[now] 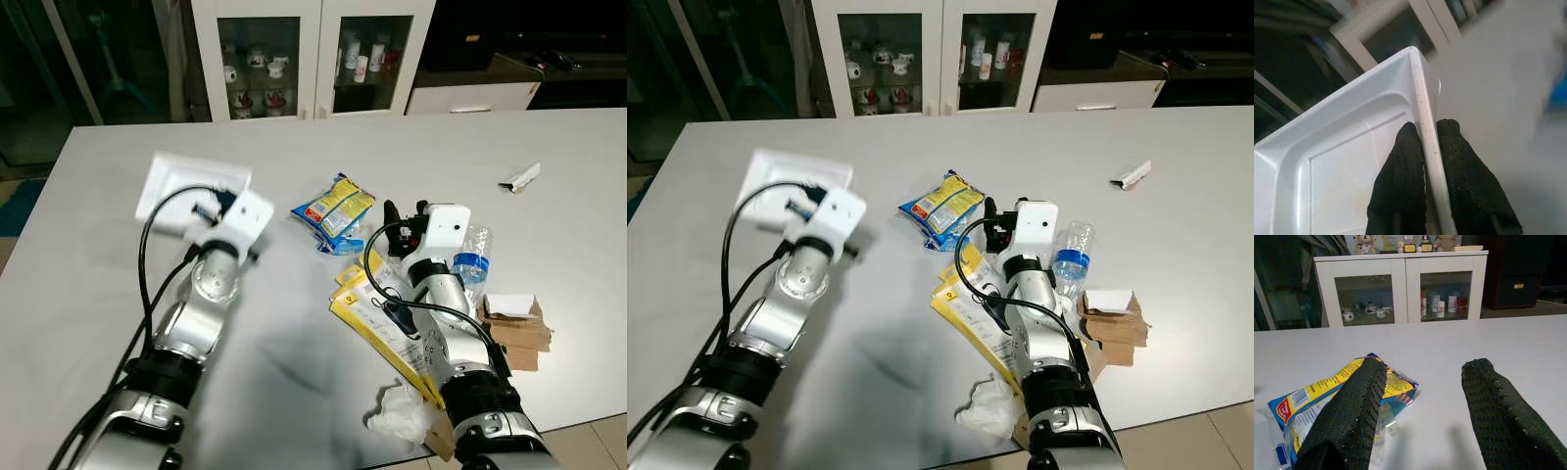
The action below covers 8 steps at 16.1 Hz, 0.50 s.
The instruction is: Picking trash to rubbish bin
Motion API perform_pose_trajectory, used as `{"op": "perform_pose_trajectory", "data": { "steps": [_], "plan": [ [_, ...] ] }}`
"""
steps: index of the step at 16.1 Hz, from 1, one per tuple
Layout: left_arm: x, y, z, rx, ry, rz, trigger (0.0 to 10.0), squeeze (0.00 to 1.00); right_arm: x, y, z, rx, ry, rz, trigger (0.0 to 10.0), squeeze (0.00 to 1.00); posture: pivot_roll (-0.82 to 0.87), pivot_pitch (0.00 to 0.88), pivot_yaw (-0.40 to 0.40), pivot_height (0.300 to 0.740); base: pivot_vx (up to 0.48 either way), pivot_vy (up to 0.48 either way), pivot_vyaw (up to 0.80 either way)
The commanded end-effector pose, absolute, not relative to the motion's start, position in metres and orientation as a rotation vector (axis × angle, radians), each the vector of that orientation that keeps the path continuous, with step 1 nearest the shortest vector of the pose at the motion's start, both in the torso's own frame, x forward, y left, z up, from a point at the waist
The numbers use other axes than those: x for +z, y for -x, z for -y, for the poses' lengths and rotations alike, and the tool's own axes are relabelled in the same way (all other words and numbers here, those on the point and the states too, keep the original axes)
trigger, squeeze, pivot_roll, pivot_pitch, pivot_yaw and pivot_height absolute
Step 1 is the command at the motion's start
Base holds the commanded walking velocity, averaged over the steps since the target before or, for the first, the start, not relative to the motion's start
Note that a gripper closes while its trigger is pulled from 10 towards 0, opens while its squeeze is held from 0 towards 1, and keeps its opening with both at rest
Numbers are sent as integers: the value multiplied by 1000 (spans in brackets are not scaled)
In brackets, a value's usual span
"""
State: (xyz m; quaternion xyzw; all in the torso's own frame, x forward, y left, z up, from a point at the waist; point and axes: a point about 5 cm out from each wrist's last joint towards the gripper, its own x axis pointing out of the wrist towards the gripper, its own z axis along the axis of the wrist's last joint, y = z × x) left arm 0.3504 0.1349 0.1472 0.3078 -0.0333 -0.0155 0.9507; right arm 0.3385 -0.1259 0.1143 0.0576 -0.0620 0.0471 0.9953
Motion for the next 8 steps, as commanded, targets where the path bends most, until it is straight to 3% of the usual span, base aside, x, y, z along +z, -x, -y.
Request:
{"op": "perform_pose_trajectory", "data": {
  "steps": [1, 8],
  "plan": [
    [159, -350, -130, -3, -601, 148, 10000, 0, 117, -341, 126, 98, -125, 130, 10000, 0, 58, 7, -31, 740, 0, 0, 0],
    [150, -335, -126, 53, -324, 263, 10000, 0, 123, -339, 124, 115, -144, 181, 10000, 0, 57, 11, -30, 740, 0, 0, 0]
  ]
}}
